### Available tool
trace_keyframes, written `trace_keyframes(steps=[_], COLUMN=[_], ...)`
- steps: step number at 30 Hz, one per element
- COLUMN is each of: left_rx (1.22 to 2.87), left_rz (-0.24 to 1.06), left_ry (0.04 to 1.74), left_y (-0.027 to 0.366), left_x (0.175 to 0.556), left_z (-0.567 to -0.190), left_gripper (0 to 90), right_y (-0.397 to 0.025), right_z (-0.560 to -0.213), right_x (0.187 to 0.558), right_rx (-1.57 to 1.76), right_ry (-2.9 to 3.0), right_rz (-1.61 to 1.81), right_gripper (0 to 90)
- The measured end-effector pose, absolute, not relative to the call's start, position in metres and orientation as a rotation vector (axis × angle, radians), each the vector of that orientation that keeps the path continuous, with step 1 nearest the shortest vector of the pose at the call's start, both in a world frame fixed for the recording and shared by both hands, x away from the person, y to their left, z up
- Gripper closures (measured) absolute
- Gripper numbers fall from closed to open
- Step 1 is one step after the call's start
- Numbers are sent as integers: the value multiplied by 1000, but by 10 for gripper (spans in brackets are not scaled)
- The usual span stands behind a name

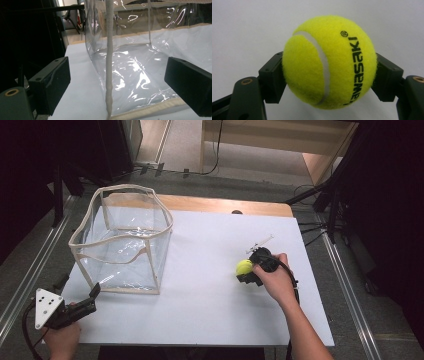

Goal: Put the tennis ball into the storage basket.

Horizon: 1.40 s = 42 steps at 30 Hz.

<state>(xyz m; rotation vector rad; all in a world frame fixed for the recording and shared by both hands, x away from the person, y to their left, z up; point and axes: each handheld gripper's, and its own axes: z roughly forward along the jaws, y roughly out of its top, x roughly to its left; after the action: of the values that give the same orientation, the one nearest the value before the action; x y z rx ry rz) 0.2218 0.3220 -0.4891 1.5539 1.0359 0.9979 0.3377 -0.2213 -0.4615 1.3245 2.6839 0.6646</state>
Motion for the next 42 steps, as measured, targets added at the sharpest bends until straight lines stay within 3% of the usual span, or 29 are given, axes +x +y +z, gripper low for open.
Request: trace_keyframes(steps=[42], left_rx=[1551], left_rz=[989], left_ry=[1039], left_y=[322], left_x=[222], left_z=[-489], left_gripper=[69], right_y=[-140], right_z=[-452], right_x=[348], right_rx=[1141], right_ry=[2784], right_rz=[754], right_gripper=[239])
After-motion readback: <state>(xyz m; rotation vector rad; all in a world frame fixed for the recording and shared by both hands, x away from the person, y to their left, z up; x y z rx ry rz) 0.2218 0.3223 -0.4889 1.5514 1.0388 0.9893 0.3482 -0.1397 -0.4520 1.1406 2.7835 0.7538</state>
